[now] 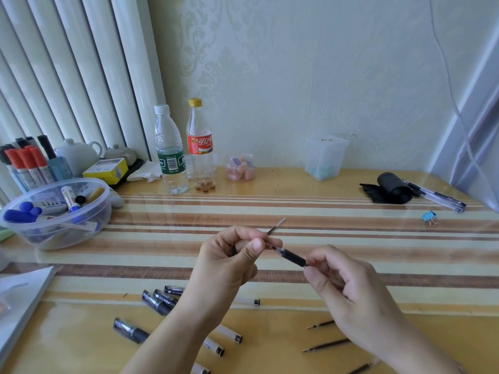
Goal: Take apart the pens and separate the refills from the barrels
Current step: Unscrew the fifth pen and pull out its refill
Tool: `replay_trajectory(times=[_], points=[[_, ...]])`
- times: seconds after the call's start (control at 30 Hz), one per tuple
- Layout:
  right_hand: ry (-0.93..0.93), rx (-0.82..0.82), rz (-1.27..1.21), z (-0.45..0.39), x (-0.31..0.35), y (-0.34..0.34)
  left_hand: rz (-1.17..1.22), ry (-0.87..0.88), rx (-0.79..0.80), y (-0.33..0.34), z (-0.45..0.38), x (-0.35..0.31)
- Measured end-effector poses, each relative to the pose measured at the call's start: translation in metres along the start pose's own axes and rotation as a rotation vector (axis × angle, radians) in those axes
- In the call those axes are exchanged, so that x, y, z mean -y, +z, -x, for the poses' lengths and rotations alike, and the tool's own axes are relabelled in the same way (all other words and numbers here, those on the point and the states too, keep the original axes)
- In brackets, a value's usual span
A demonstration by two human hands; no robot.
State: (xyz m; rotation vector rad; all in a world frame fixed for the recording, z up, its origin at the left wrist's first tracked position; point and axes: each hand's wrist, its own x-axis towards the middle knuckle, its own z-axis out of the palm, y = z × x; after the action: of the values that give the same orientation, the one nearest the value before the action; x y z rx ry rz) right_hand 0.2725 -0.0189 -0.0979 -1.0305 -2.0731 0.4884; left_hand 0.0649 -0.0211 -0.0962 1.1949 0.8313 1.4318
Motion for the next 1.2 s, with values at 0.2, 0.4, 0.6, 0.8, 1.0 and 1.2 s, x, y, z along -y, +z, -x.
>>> replay_trajectory(times=[0.2, 0.4, 0.6, 0.8, 1.0, 1.2], points=[[-0.018, -0.041, 0.101, 0.000, -0.003, -0.002, -0.106, 0.036, 0.013, 0.002, 0.002, -0.002], [-0.043, -0.083, 0.207, -0.003, -0.003, -0.007, -0.440, 0.095, -0.032, 0.000, 0.002, 0.005], [0.056, 0.000, 0.039, 0.000, -0.007, -0.009, -0.454, 0.105, -0.007, -0.001, 0.004, 0.001], [0.004, 0.044, 0.200, 0.000, -0.001, -0.011, -0.403, 0.089, -0.022, 0.003, 0.005, -0.003], [-0.030, 0.030, 0.348, 0.000, 0.000, -0.015, -0.446, 0.109, 0.032, 0.001, 0.004, -0.001], [-0.002, 0.115, 0.385, -0.001, 0.000, -0.015, -0.564, 0.090, 0.052, 0.002, 0.005, -0.003]])
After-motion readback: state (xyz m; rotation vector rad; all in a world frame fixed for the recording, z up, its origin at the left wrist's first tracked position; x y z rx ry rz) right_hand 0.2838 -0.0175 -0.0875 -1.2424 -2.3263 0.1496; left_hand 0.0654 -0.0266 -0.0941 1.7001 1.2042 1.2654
